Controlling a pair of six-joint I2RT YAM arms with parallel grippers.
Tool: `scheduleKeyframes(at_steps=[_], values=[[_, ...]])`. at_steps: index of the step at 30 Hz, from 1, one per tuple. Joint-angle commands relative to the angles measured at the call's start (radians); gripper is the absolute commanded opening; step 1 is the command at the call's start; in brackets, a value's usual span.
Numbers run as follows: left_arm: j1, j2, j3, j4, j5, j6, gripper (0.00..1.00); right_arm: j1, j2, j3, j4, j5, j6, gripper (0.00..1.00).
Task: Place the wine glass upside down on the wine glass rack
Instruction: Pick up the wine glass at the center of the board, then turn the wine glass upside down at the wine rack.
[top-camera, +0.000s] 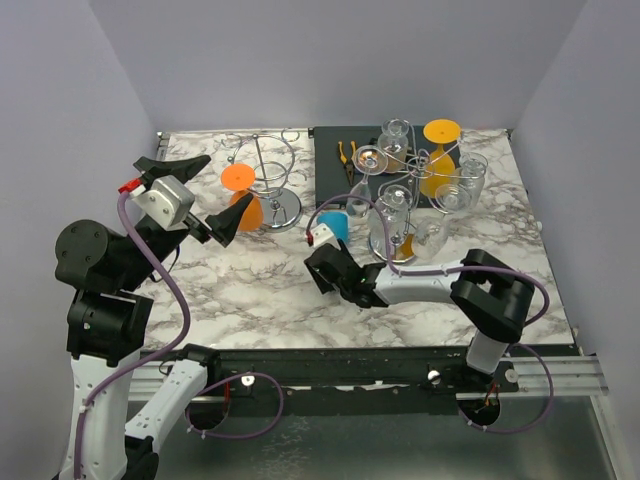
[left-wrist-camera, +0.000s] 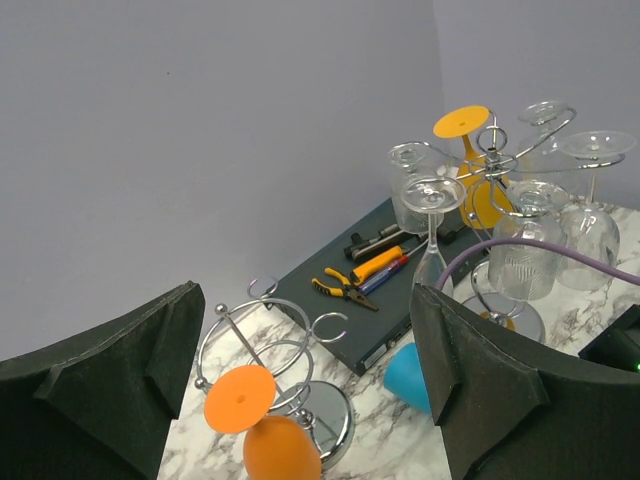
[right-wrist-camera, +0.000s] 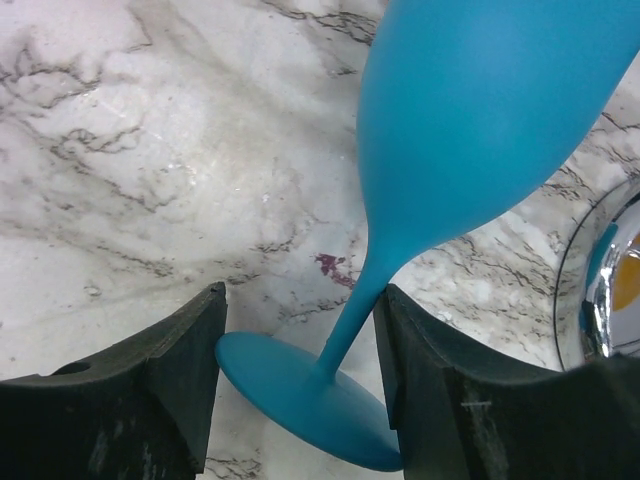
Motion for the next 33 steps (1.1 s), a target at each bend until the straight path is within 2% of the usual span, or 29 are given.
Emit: scheduleKeyframes(at_steps=[1,8,13,17,21,26,31,33], values=[[-0.004,-0.004,-0.011,0.007,0.032,0.005,0.9,0.039,0.045,0.025,0.029,-0.056,-0.037,0.34],[-0.004,-0.03,-0.057,-0.012,0.017,0.059,0.89,0.102,0.049,0.084,0.004,-0.066,-0.068,0.13],[-0.004,-0.076,-0.157,-0.096,-0.041,0.168,0.86,0.133,-0.021,0.094,-0.024,-0.064,-0.079,0.04],[-0.003,-0.13,-0.261,-0.119,-0.099,0.247,0.86,0.146,-0.131,0.067,-0.024,-0.077,-0.1,0.04],[-0.005,-0.131,-0.27,-0.146,-0.112,0.265,0.86,0.15,-0.27,0.05,-0.037,-0.091,-0.124,0.04],[-0.003,-0.109,-0.24,-0.166,-0.047,0.273,0.86,0.156,-0.464,0.025,-0.065,-0.221,-0.172,0.06],[-0.003,-0.104,-0.233,-0.168,0.041,0.415,0.88,0.155,-0.593,0.084,-0.13,-0.401,-0.189,0.09],[-0.004,-0.079,-0.196,-0.162,0.061,0.376,0.9,0.155,-0.623,0.109,-0.155,-0.445,-0.202,0.11]])
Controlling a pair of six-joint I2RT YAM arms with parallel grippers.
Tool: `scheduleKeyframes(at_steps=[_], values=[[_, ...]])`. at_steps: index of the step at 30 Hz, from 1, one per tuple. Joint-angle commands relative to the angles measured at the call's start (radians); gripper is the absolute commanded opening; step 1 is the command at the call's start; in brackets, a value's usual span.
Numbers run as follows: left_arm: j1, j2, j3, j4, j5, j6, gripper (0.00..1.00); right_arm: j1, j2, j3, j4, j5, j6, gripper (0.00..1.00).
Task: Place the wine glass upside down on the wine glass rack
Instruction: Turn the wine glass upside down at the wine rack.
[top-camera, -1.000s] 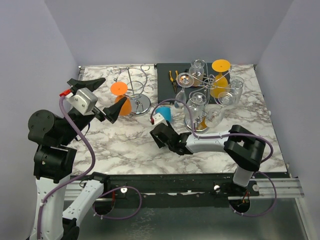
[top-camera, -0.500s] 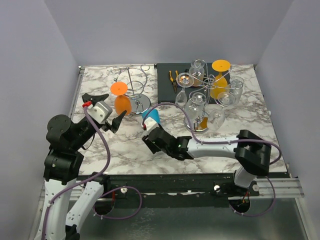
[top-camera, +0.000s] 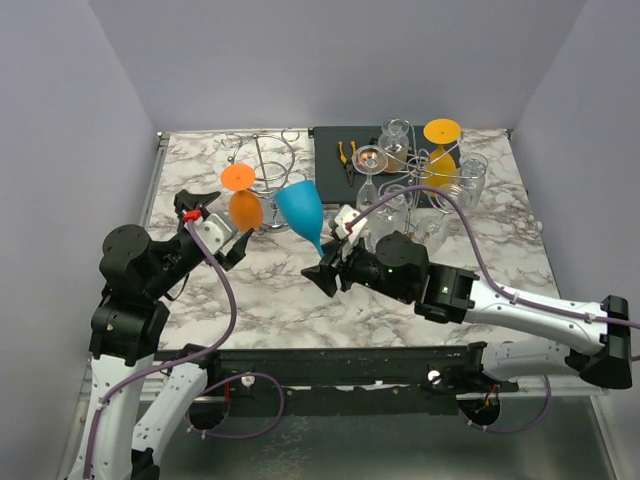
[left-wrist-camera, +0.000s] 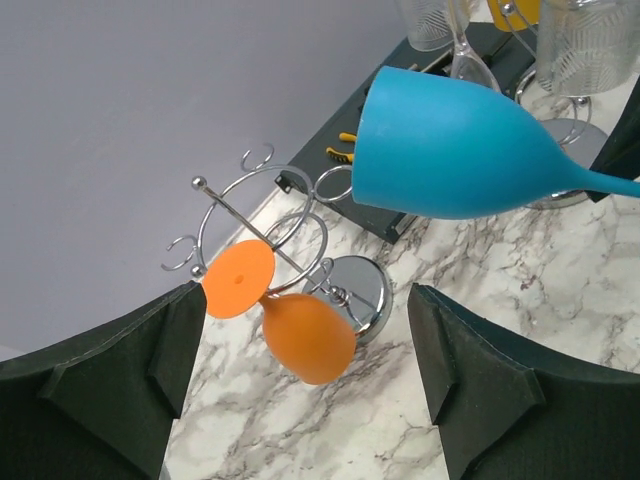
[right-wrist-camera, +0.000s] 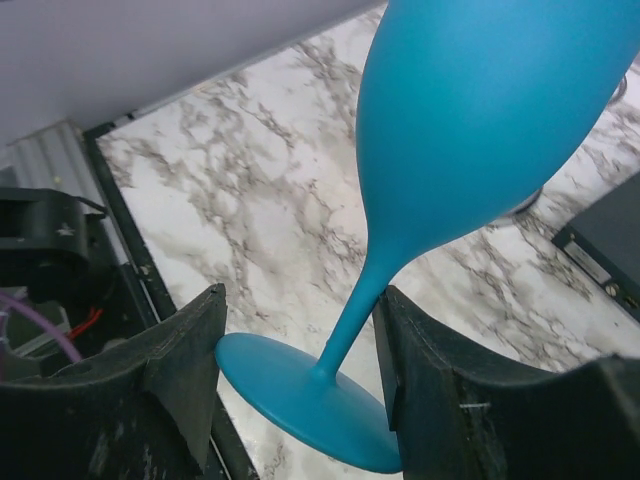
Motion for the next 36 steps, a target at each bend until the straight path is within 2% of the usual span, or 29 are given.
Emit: scheduleKeyframes(at_steps=[1,5,9,14,17,20,23,29,36], values=[[-0.004,0.056,0.11,-0.003,0.089,-0.039,0.9,0.008,-0.058,0.056,-0.089,-0.178,-0.056,0.12],[-0.005,0.164,0.293,-0.011,0.187,-0.324,0.91,0.008,-0.08,0.063,-0.103,-0.243,-0.156,0.16],[-0.004,0.237,0.423,-0.011,0.26,-0.425,0.91,0.008,-0.096,0.092,-0.163,-0.314,-0.297,0.16],[-0.004,0.274,0.504,-0.137,0.37,-0.295,0.89,0.008,-0.169,0.137,-0.233,-0.393,-0.392,0.13],[-0.004,0.296,0.545,-0.198,0.445,-0.259,0.89,0.008,-0.226,0.152,-0.285,-0.448,-0.404,0.19],[-0.004,0.327,0.612,-0.274,0.592,-0.226,0.9,0.008,-0.274,0.169,-0.339,-0.496,-0.4,0.29],[-0.004,0.347,0.636,-0.278,0.681,-0.26,0.9,0.008,-0.311,0.195,-0.378,-0.562,-0.385,0.31],[-0.004,0.382,0.678,-0.273,0.759,-0.31,0.89,0.009,-0.303,0.244,-0.459,-0.627,-0.378,0.32],[-0.005,0.385,0.67,-0.264,0.772,-0.315,0.88,0.008,-0.229,0.299,-0.522,-0.688,-0.401,0.33]])
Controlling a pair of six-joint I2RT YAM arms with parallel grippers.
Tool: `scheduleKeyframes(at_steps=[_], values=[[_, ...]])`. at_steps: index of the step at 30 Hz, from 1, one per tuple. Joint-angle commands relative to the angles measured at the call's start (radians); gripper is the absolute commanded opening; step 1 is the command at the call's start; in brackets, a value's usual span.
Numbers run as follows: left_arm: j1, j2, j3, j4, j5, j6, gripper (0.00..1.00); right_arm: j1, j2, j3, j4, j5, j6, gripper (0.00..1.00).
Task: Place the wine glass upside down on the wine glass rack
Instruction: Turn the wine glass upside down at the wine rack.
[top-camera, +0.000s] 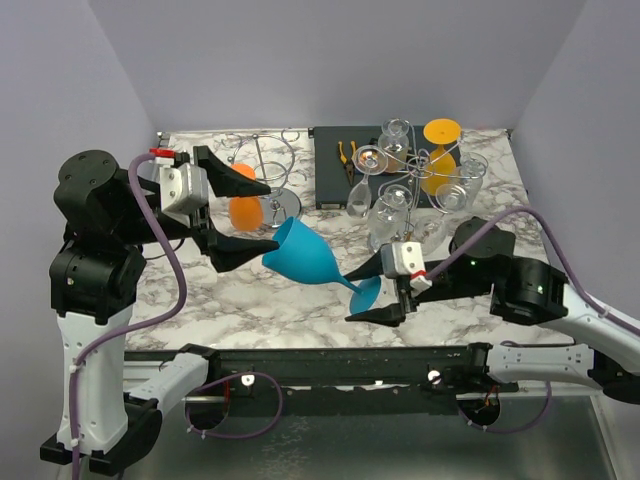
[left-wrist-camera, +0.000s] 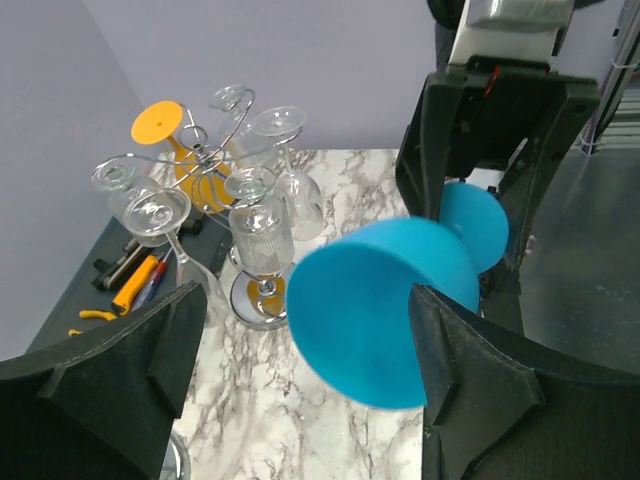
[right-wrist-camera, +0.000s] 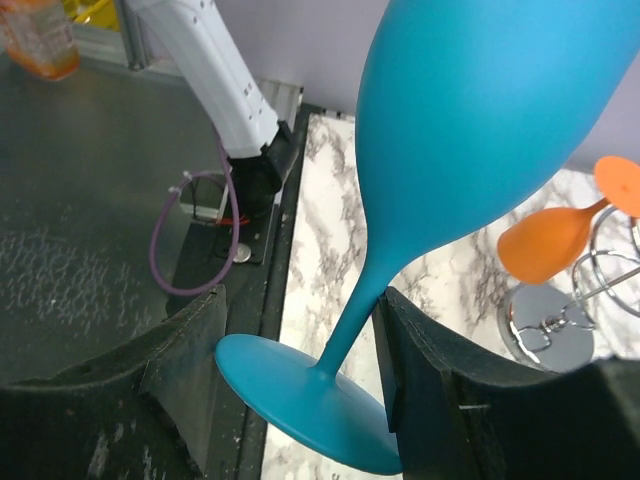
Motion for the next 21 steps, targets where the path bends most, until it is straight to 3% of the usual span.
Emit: scheduleKeyframes(at_steps=[1,12,21], values=[[-0.004,-0.005,0.005,-0.013,0.08,-0.018,0.87,0.008,0.026,0.033,-0.064,-0.067,-0.024,0.33],[-0.003,-0.067,-0.116,-0.01,0.205,0.017,0.82,0.008,0.055,0.094,-0.062,-0.13,-0.064,0.33],[-0.005,-0.035,-0.008,-0.011,0.169,0.055,0.85,0.009,0.006,0.109,-0.167,-0.136,-0.022,0.34]])
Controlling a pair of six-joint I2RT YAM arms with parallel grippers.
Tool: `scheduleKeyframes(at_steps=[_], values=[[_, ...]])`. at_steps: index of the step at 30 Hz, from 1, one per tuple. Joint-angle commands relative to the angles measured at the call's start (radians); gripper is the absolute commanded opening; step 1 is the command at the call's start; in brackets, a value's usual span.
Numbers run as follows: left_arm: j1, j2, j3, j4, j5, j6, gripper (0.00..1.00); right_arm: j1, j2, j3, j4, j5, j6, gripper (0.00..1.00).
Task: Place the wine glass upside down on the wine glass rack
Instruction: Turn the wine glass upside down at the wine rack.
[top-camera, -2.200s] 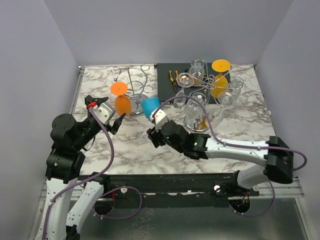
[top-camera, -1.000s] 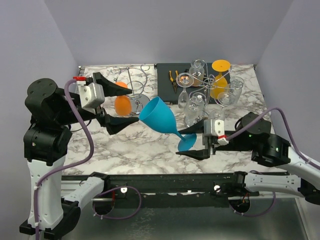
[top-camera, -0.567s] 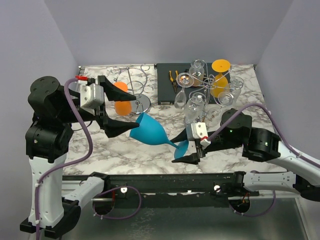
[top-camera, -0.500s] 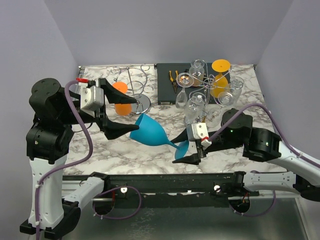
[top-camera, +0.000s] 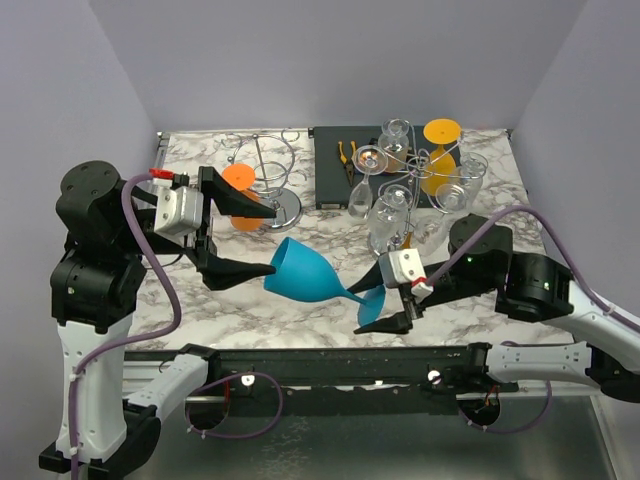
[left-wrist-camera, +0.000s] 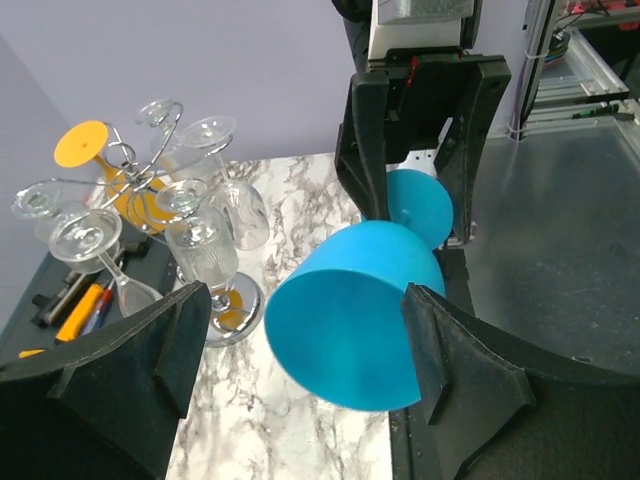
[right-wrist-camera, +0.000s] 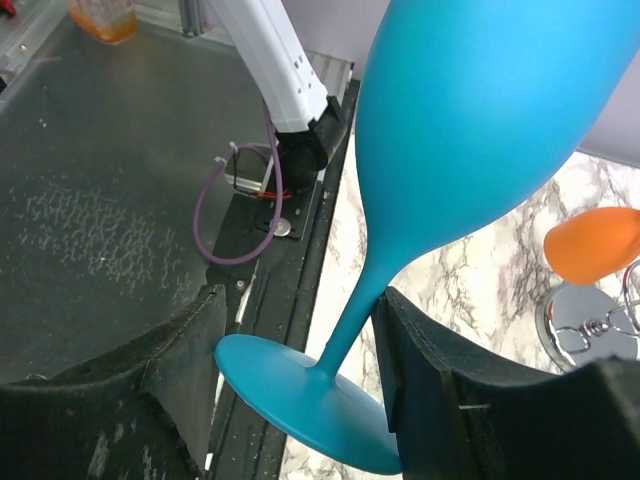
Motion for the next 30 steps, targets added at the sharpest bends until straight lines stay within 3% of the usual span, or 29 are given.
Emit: scheduleKeyframes(at_steps=[1,9,15,30], values=[[-0.005,0.027,0.087,-0.012,0.018,0.042,0.85,0.008,-0.06,0.032,-0.02,-0.038,0.027,0.34],[-0.005,0.019,0.028,-0.012,0.028,0.071,0.85,0.009,-0.08,0.042,-0.02,-0.089,0.041,0.37],[-0.005,0.054,-0.002,-0.013,0.066,0.065,0.81,0.008,0.012,0.095,-0.027,-0.143,-0.005,0.37],[-0.004,0.012,-0.073,0.001,0.246,-0.073,0.74,0.009,0.07,0.098,0.065,-0.102,-0.074,0.37]])
